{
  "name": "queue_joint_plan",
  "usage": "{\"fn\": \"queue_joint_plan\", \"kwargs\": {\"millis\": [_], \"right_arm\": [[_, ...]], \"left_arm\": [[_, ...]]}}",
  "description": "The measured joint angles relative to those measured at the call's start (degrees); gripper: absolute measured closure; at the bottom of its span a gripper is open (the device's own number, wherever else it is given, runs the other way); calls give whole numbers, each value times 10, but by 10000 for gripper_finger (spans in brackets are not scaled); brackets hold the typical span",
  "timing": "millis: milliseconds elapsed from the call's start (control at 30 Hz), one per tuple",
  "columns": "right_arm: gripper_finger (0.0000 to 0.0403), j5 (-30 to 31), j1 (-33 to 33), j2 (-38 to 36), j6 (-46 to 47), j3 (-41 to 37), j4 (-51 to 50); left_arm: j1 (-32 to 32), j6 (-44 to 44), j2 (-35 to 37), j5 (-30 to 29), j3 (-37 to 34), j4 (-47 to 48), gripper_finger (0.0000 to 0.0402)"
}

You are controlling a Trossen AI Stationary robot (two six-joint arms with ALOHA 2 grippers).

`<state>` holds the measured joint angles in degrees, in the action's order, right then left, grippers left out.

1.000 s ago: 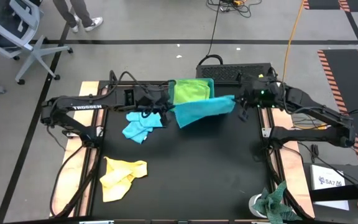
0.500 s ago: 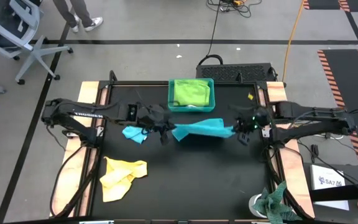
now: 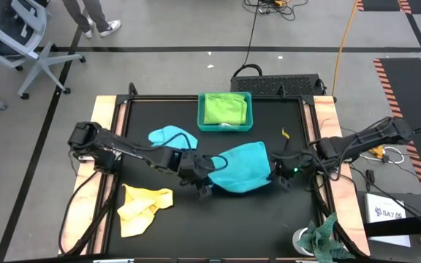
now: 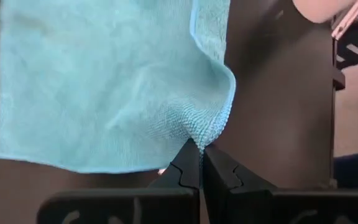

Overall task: Fold microfiber towels
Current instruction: Fold the bottom blue microfiber towel

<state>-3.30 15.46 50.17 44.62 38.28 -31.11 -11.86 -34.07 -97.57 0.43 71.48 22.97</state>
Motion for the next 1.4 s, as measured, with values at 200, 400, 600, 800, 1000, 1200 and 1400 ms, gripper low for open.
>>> {"fn": "queue_joint_plan", "kwargs": {"millis": [200,400,600,800,1000,1200,1400], "right_arm": [[403,20,11,-1,-22,2,19],[403,70,-48,-27,-138,73,-51],[403,155,-144,-43,-330,191,-131],[403,168,-238,-36,-470,309,-150],[403,150,-258,-33,-476,337,-183],[403,124,-257,-25,-421,294,-239],[403,41,-239,-24,-338,229,-243]], "left_arm": [[6,19,22,-48,0,16,400],[78,93,101,-105,1,16,400],[159,195,197,-146,1,-3,401],[210,275,238,-130,1,-39,401],[213,284,225,-95,1,-6,401],[195,266,202,-78,1,55,401],[149,218,154,-43,1,80,401]]}}
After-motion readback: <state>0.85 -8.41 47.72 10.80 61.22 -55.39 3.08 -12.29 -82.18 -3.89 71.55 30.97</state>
